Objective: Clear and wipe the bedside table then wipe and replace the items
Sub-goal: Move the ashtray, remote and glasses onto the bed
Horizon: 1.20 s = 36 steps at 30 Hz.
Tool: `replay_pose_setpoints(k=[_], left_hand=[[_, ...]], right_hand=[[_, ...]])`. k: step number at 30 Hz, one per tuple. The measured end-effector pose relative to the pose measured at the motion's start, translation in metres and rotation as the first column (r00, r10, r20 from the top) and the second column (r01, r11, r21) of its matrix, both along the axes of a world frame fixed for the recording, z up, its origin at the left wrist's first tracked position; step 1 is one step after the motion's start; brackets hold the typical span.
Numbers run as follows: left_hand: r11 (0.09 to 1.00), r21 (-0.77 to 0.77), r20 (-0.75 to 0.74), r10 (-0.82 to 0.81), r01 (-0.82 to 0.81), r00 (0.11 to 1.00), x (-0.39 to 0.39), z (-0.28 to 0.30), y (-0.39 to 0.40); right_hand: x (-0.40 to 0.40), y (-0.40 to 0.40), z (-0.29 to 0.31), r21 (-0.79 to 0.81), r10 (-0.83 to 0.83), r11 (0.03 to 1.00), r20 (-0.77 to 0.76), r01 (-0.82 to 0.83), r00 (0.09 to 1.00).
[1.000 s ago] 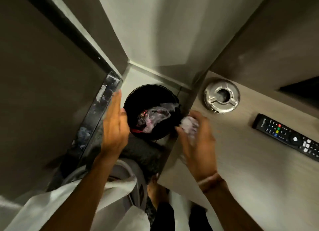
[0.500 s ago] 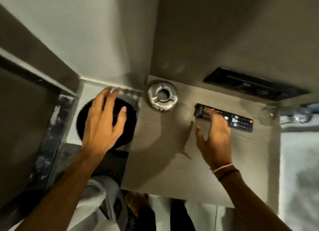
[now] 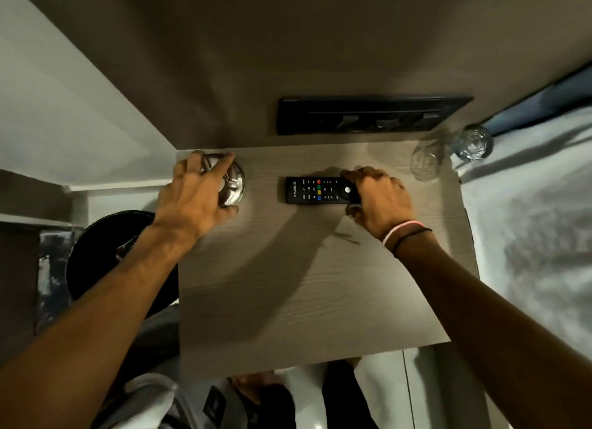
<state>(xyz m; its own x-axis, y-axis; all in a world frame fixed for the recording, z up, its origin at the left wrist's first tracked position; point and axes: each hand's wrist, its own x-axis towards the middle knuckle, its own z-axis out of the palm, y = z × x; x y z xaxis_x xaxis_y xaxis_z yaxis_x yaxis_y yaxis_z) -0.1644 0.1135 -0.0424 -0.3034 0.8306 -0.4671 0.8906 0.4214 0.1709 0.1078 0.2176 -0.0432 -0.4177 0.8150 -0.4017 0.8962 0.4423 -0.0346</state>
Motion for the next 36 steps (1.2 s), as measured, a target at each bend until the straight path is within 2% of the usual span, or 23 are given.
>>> replay_pose_setpoints(k=[3, 6, 8, 11, 13, 16, 17, 18, 19, 20, 24, 27, 29, 33, 36], left_hand=[[1.000, 0.009, -0.029, -0.028, 0.028, 0.999, 0.008, 0.009, -0.003], [0.999, 0.010, -0.002, -0.033, 0.033, 0.999, 0.021, 0.029, -0.008], [0.999, 0.044, 0.059, -0.009, 0.007, 0.998, 0.039, 0.052, -0.012], [0.986, 0.164, 0.210, -0.041, 0.006, 0.977, 0.086, 0.097, -0.009], [0.965, 0.258, 0.301, -0.125, 0.045, 0.946, 0.132, 0.128, 0.000], [0.904, 0.398, 0.393, -0.323, 0.157, 0.861, 0.221, 0.175, 0.024], [0.866, 0.455, 0.403, -0.406, 0.205, 0.820, 0.270, 0.188, 0.038], [0.842, 0.492, 0.424, -0.453, 0.221, 0.784, 0.301, 0.197, 0.046], [0.825, 0.521, 0.437, -0.479, 0.220, 0.761, 0.322, 0.206, 0.052], [0.786, 0.556, 0.439, -0.555, 0.272, 0.707, 0.370, 0.212, 0.062], [0.661, 0.581, 0.427, -0.744, 0.474, 0.514, 0.527, 0.218, 0.072], [0.558, 0.599, 0.392, -0.830, 0.574, 0.397, 0.625, 0.200, 0.060], [0.490, 0.598, 0.342, -0.871, 0.634, 0.352, 0.672, 0.179, 0.050], [0.316, 0.533, 0.100, -0.945, 0.785, 0.312, 0.711, 0.132, 0.038], [0.232, 0.613, -0.028, -0.949, 0.755, 0.314, 0.701, 0.115, 0.040]], right_hand=[[-0.003, -0.001, 0.005, 0.034, 0.020, 0.999, 0.075, -0.023, 0.997], [0.004, -0.015, 0.016, -0.054, -0.053, 0.997, 0.109, 0.059, 0.993], [0.022, -0.034, 0.030, -0.162, -0.202, 0.965, 0.043, 0.206, 0.979], [0.068, -0.065, 0.067, -0.329, -0.482, 0.840, -0.091, 0.431, 0.871], [0.107, -0.082, 0.099, -0.383, -0.641, 0.744, -0.181, 0.547, 0.746], [0.176, -0.099, 0.150, -0.397, -0.828, 0.555, -0.349, 0.731, 0.439], [0.219, -0.107, 0.172, -0.378, -0.865, 0.455, -0.402, 0.806, 0.299], [0.244, -0.111, 0.185, -0.353, -0.868, 0.394, -0.446, 0.849, 0.217], [0.262, -0.114, 0.193, -0.325, -0.869, 0.348, -0.464, 0.879, 0.172], [0.303, -0.124, 0.208, -0.285, -0.868, 0.255, -0.489, 0.924, 0.088], [0.435, -0.171, 0.227, -0.225, -0.862, -0.086, -0.471, 0.971, -0.185], [0.506, -0.212, 0.213, -0.184, -0.831, -0.296, -0.435, 0.937, -0.347], [0.537, -0.230, 0.197, -0.183, -0.816, -0.397, -0.379, 0.900, -0.437], [0.553, -0.242, 0.175, -0.095, -0.857, -0.434, -0.264, 0.896, -0.443], [0.542, -0.241, 0.179, 0.037, -0.901, -0.391, -0.218, 0.919, -0.375]])
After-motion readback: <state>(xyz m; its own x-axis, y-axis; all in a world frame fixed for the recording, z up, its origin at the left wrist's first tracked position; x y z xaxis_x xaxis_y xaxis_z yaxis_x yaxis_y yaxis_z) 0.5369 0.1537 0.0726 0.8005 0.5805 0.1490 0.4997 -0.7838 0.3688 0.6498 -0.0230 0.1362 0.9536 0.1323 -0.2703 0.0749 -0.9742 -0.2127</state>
